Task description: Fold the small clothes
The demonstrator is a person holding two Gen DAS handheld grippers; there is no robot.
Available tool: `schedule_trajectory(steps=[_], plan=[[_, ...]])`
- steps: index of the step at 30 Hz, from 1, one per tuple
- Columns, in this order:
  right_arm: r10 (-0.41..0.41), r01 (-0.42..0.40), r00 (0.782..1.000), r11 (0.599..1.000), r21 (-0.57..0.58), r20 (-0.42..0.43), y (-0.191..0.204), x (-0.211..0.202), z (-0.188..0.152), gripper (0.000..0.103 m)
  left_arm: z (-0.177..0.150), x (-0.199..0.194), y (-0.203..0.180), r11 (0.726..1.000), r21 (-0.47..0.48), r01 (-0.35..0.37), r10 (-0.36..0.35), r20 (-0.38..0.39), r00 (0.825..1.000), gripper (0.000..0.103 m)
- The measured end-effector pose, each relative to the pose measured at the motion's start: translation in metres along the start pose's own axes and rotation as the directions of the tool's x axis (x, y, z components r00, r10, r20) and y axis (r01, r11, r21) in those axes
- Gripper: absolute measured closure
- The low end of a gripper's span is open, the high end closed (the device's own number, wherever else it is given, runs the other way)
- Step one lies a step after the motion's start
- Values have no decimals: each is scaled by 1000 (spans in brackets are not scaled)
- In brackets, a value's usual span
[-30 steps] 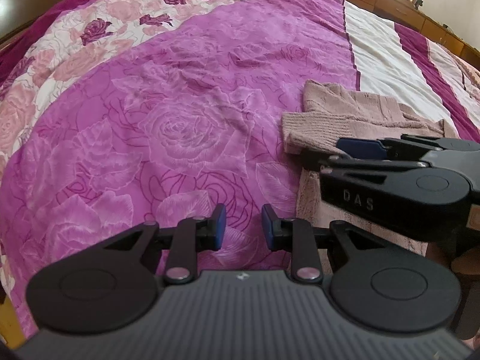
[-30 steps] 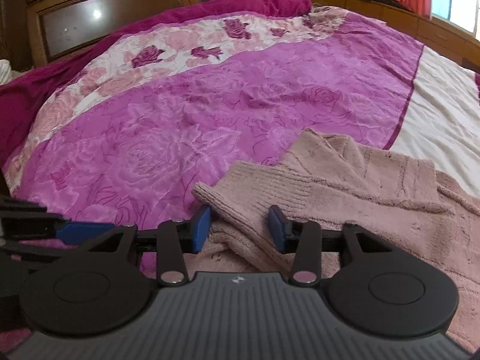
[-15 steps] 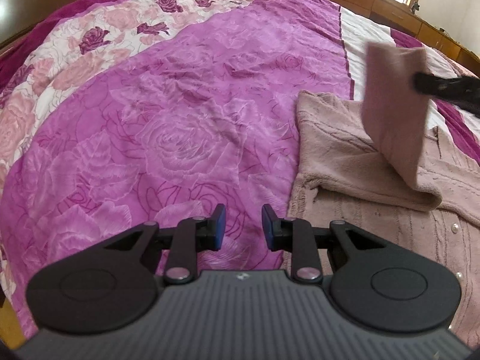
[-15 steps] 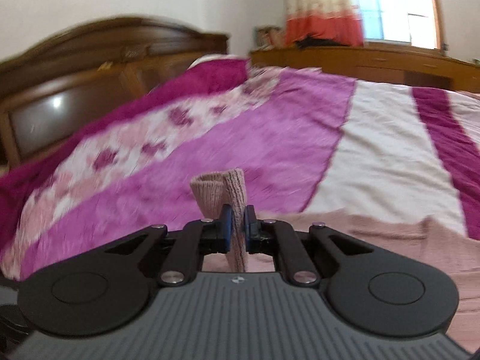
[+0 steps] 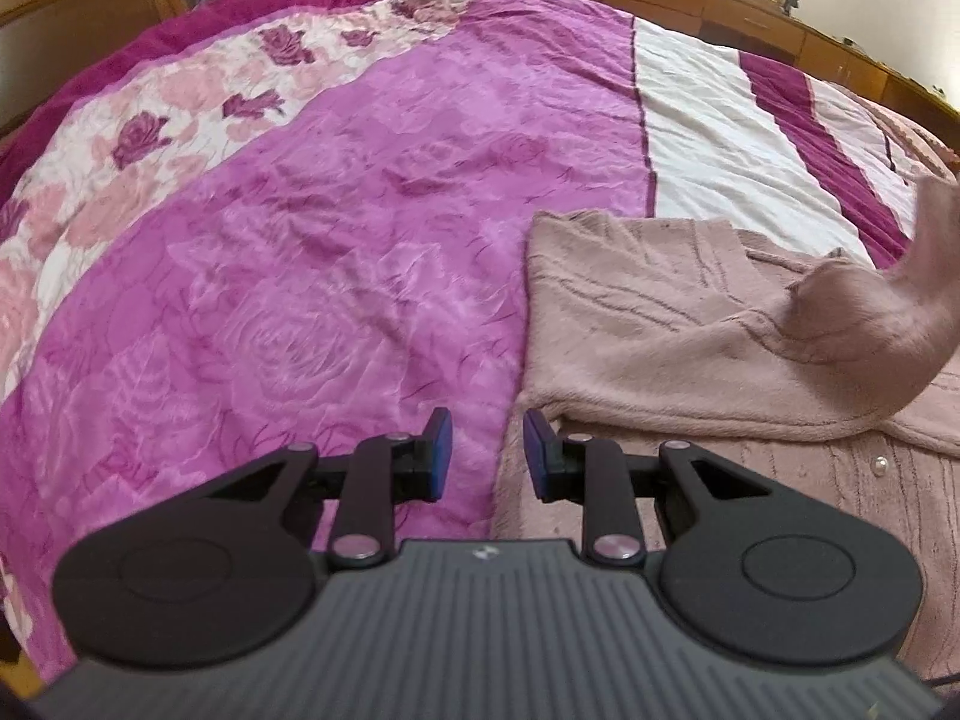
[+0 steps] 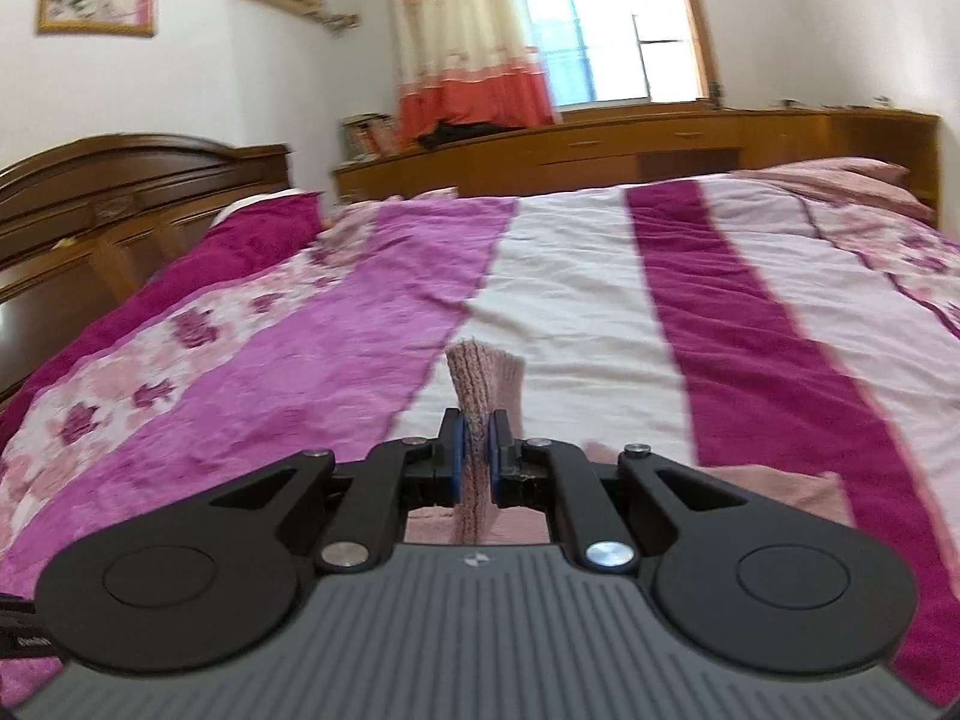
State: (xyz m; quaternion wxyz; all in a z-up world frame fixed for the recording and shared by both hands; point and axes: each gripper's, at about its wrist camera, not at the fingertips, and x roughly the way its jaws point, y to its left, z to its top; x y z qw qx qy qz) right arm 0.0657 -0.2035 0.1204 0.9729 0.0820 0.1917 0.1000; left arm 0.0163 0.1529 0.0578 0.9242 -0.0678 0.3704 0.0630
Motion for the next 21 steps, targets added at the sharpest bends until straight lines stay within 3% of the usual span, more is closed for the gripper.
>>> schedule_trajectory(steps=[8,16,17,19,21], plan=[[-106,110,993,990,83,-52,-67,-19,-33,95,15,16,-15,1000,15,10,-10,7,1000,75],[-113,151,974,970,192,-195,-104,-24,-89,93,40,48,-24,1000,17,7,-7,6,1000,75],[-110,154,971,967,205,-211,-107,-24,-94,92,43,52,-24,1000,18,9,-9,3,1000,75],[-98,154,967,960,233,-235,-111,-24,-99,74,47,59,-27,1000,20,13,-13,-4,1000,75],[-102,160,967,956,247,-234,-115,-29,-102,64,49,64,-29,1000,25,15,-15,-10,1000,75]])
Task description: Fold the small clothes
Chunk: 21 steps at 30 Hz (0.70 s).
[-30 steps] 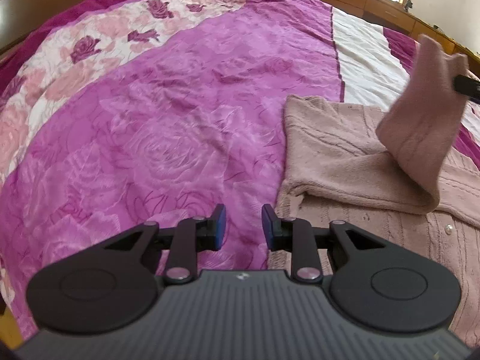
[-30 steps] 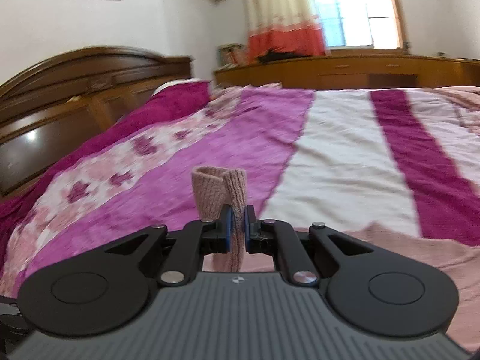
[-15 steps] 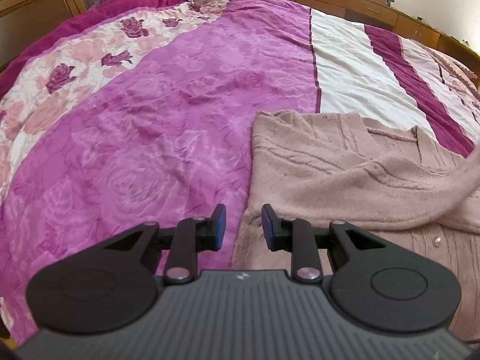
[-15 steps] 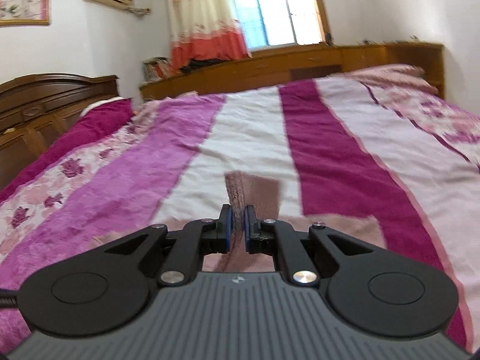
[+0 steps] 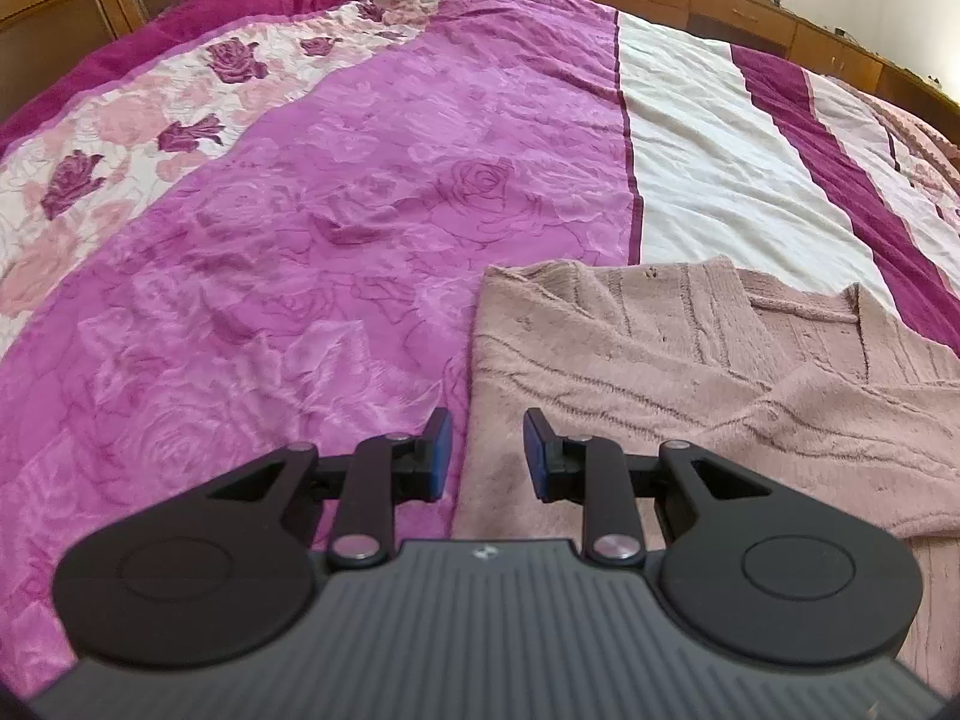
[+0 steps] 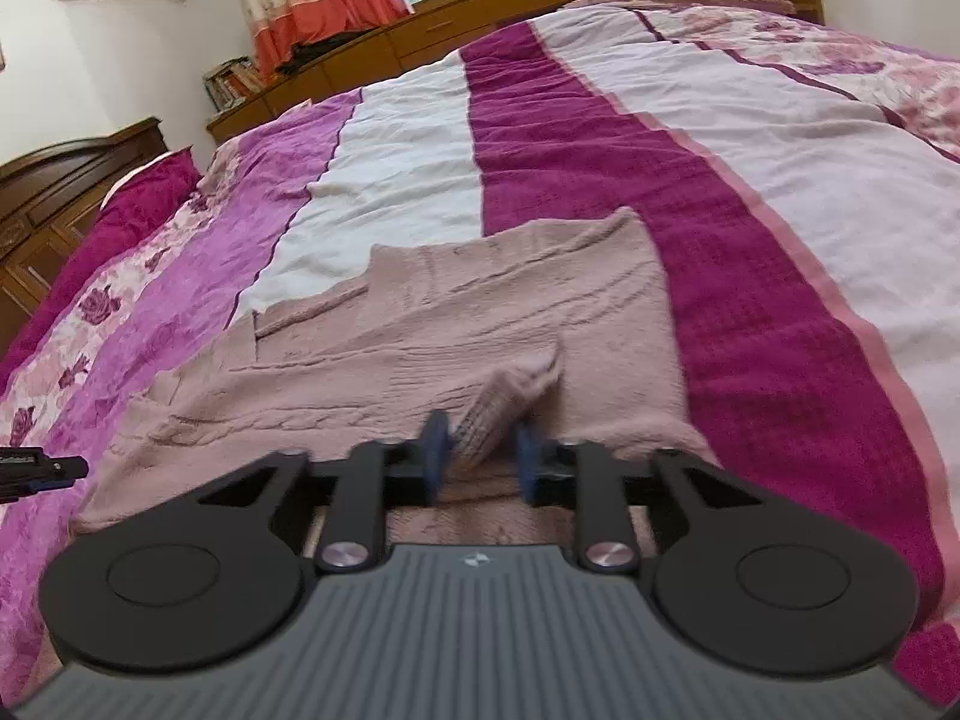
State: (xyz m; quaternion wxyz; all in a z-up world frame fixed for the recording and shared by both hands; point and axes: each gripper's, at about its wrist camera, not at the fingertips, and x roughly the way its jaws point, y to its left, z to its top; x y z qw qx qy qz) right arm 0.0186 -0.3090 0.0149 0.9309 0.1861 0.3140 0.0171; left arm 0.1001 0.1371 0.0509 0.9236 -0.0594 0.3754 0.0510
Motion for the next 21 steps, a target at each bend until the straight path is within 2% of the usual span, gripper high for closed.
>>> schedule_trajectory(steps=[4,11,15,16,18,21], plan=[[6,-6,1000,1000,2,7,-5,-11,2,51,2,6,-4,1000,2,-3,3,-9,1000,75],[30,-33,998,997,63,46,-17,-32,19,50,4,11,-6,1000,0,2,-2,-16,1000,75],[41,-46,998,995,92,53,-22,-31,26,50,7,12,-5,1000,-10,8,-8,-11,1000,74],[39,-44,998,994,95,54,-22,-30,29,50,8,13,-4,1000,-17,11,-11,-10,1000,71],[38,-44,998,994,105,52,-23,-26,32,50,11,14,-1,999,-35,15,-15,0,1000,56],[57,-62,997,992,113,44,-22,-19,35,50,14,16,1,998,-53,18,-17,17,1000,54]])
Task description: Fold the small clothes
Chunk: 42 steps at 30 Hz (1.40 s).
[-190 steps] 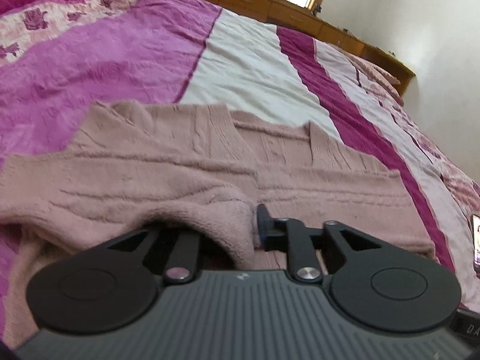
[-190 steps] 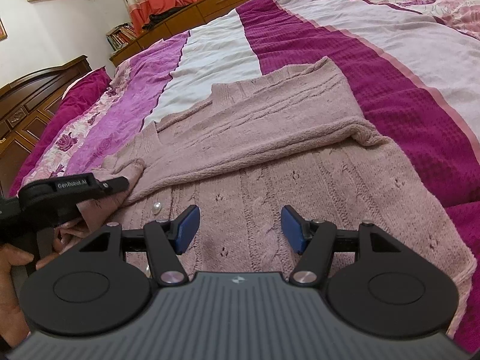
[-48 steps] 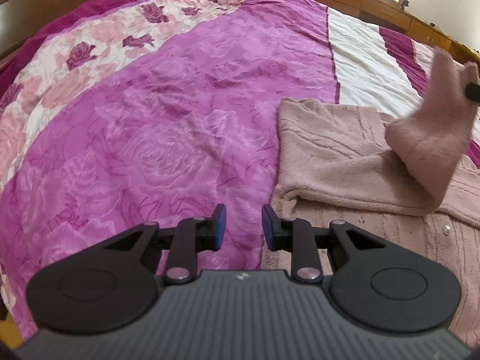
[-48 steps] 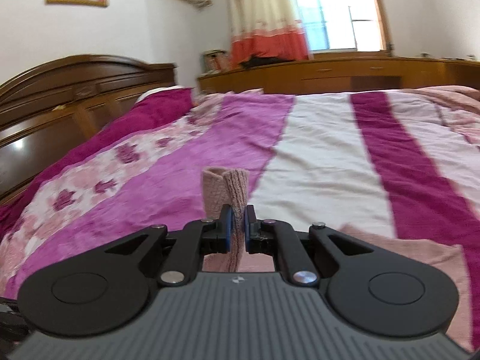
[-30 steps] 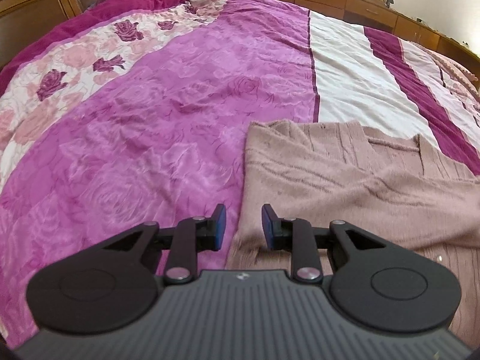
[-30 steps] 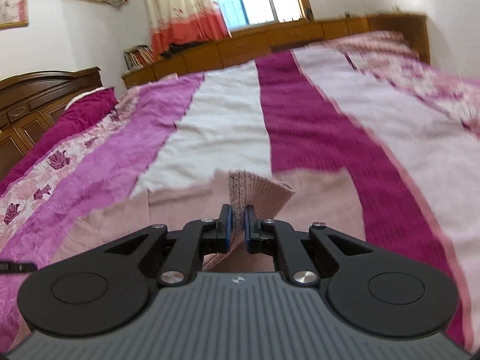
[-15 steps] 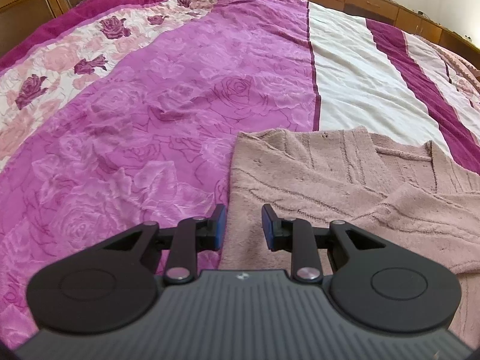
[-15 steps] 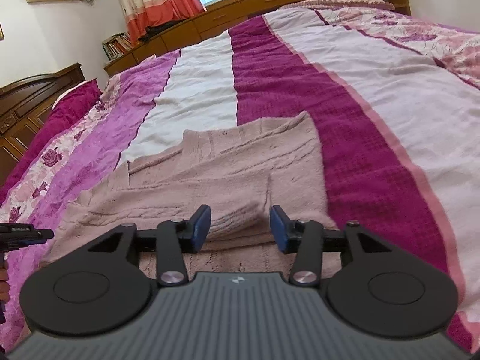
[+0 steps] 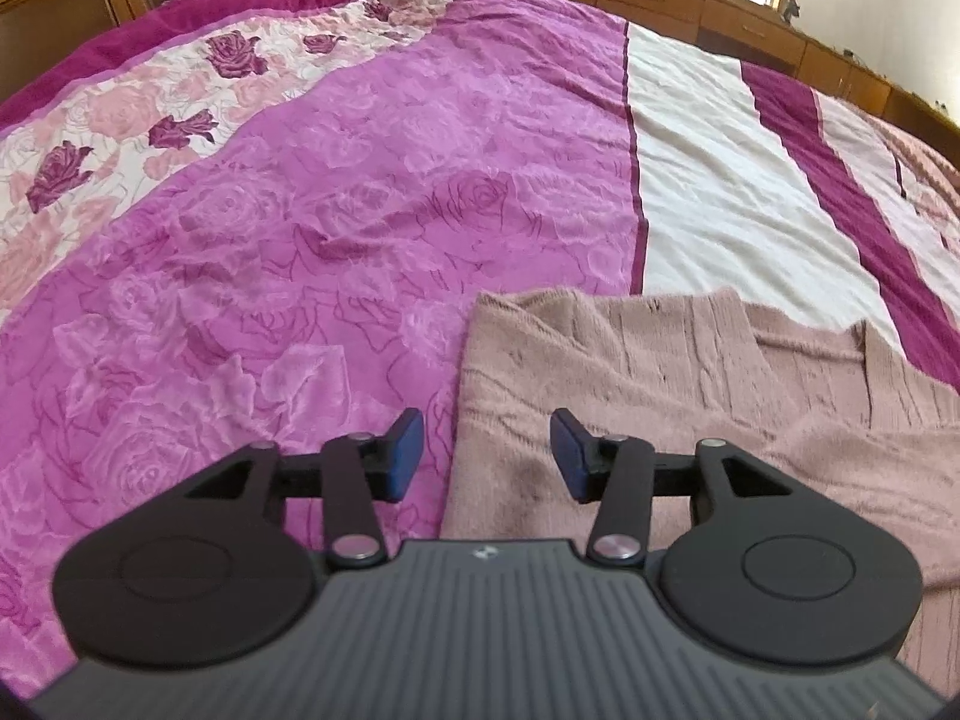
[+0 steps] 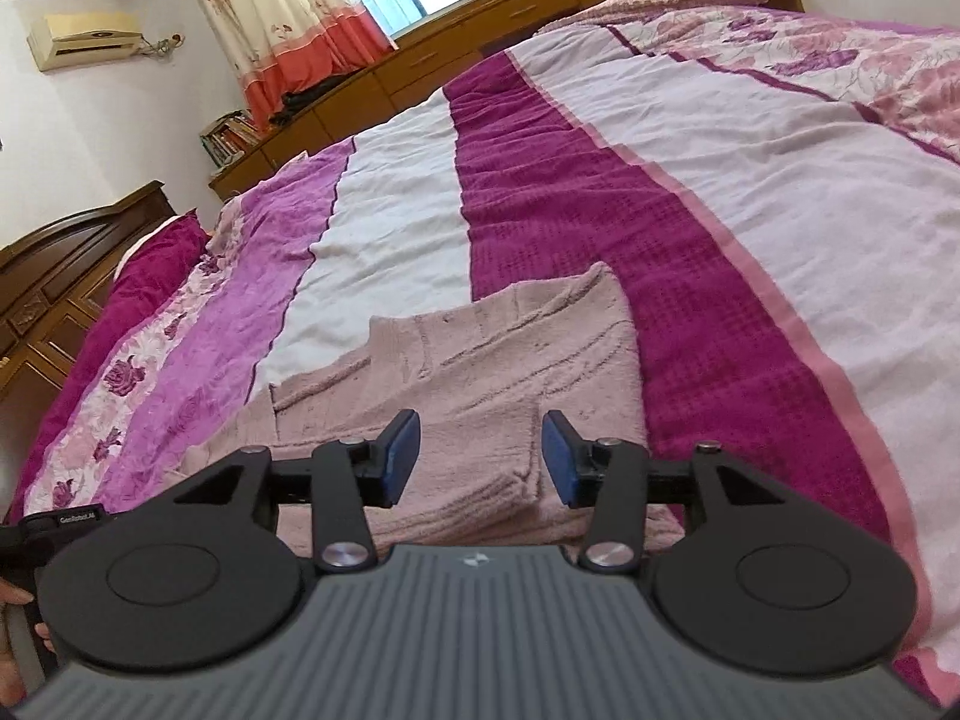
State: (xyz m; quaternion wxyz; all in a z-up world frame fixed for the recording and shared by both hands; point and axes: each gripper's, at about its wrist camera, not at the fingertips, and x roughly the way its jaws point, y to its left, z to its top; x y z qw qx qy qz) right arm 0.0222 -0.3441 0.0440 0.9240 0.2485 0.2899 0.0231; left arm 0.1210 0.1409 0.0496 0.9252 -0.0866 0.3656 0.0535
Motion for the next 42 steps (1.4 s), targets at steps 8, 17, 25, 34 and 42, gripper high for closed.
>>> schedule_trajectory(steps=[8,17,25,34,42], plan=[[1,0,999,1000,10,-38,-1,23,-3,49,10,27,5,996,-68,54,-54,11,999,54],[-9,10,999,1000,25,-48,-10,31,-9,37,9,60,4,983,-129,127,-127,8,992,45],[3,-2,999,1000,13,-40,-9,35,-14,36,4,48,-5,989,-3,149,-148,78,986,90],[-6,5,999,1000,-28,-45,-5,38,-19,36,7,49,19,997,-43,66,-60,127,990,93],[-4,2,998,999,-33,-56,-2,46,-15,36,1,48,22,996,-55,64,-58,105,993,84]])
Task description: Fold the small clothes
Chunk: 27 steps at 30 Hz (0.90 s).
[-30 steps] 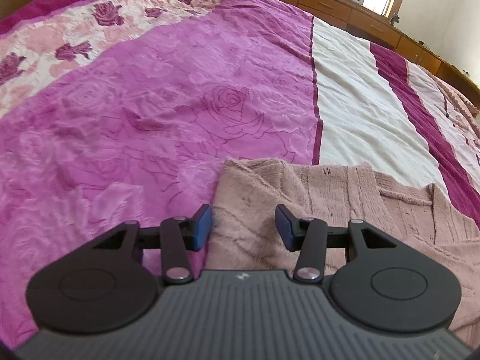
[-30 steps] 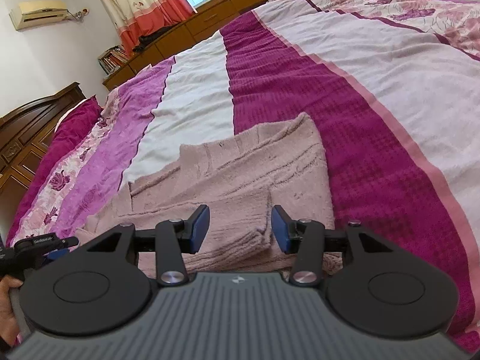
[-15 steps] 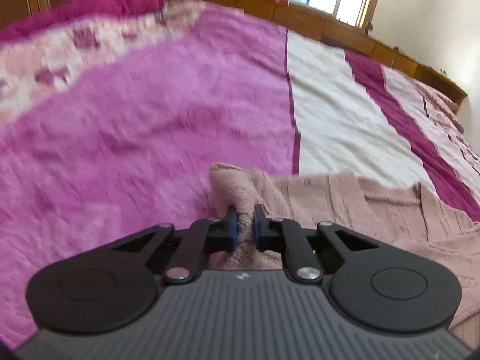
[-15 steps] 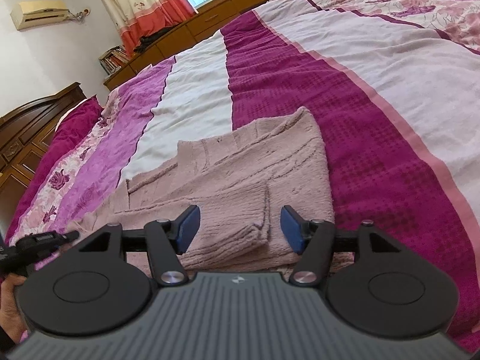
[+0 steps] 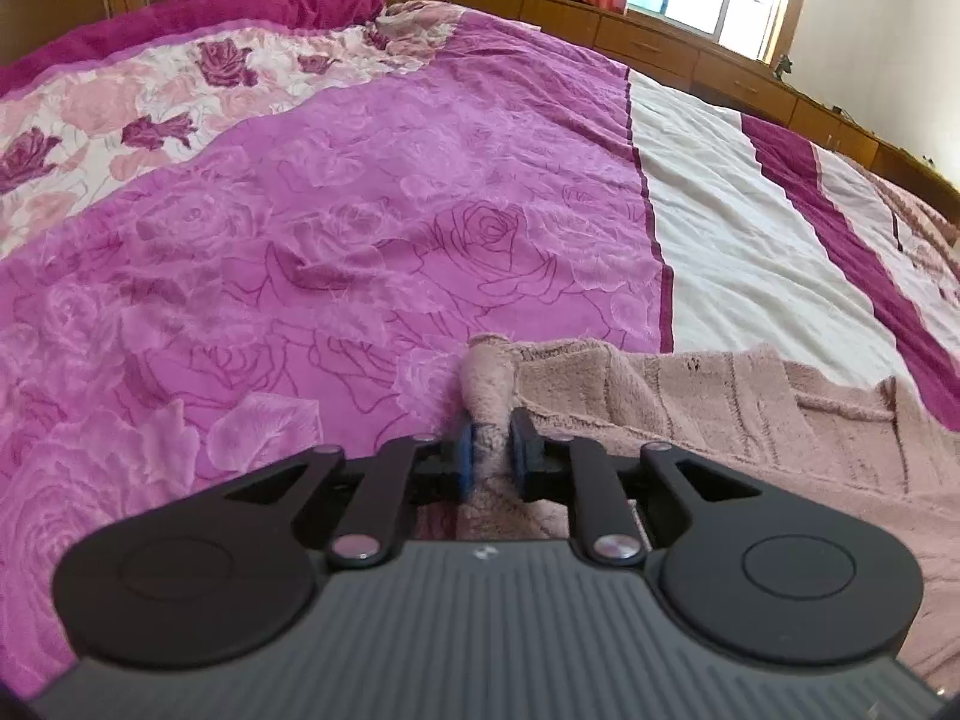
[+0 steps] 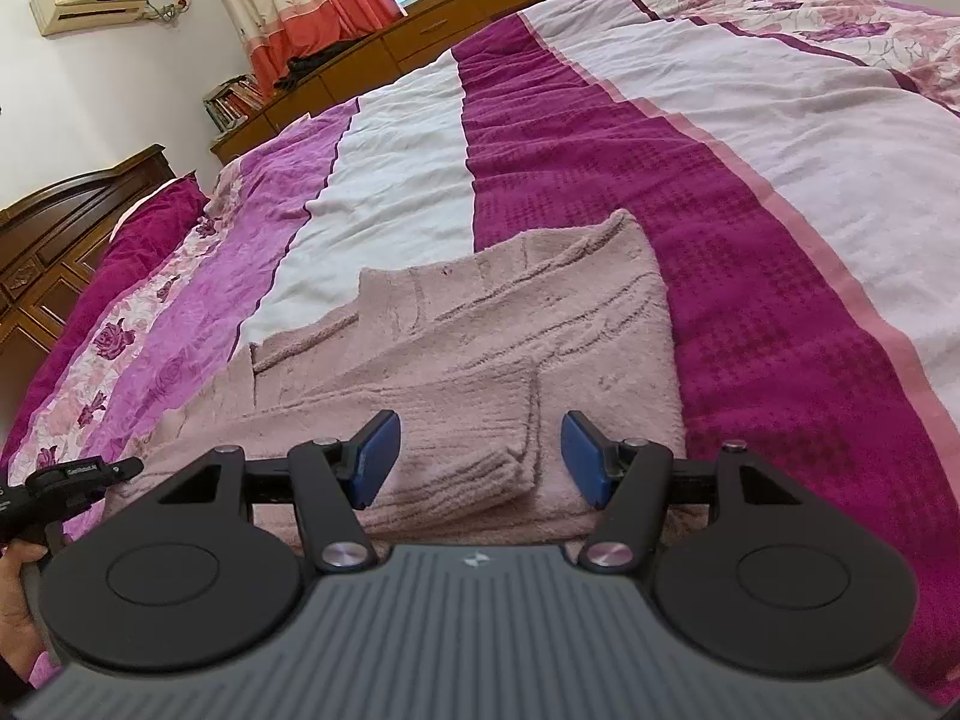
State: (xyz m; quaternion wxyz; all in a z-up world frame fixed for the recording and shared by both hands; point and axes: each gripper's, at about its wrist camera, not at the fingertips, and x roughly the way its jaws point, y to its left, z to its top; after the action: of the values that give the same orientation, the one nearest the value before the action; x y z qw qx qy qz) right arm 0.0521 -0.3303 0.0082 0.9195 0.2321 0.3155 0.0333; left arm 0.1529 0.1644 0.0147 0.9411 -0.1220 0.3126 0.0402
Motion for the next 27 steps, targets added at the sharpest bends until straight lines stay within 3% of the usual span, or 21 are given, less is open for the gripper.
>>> schedule_trajectory(steps=[5,8,9,11,15,20,23,27], plan=[[-1,2,1000,1000,21,-15,3,10,2,38,4,-24,0,1000,-14,-1,2,34,999,84],[-7,6,1000,1000,-18,-26,10,10,2,65,3,-41,-6,1000,-1,21,-21,50,999,84],[-11,10,1000,999,-33,-28,13,10,2,78,1,-45,-9,999,9,33,-33,52,998,84],[-9,8,1000,997,-78,-21,19,7,2,85,-4,-51,-18,998,39,57,-59,46,997,84],[-41,53,997,979,-197,66,34,-4,4,86,-19,-50,-32,992,87,90,-90,-3,996,84],[-162,164,986,970,-180,22,18,17,-2,85,-36,-35,-33,993,114,25,-20,-46,999,84],[-129,132,991,980,-147,29,10,17,-3,82,-39,-36,-29,994,109,30,-26,-40,999,83],[-126,129,992,981,-147,29,11,15,-2,68,-37,-42,-29,995,100,20,-15,-51,999,83]])
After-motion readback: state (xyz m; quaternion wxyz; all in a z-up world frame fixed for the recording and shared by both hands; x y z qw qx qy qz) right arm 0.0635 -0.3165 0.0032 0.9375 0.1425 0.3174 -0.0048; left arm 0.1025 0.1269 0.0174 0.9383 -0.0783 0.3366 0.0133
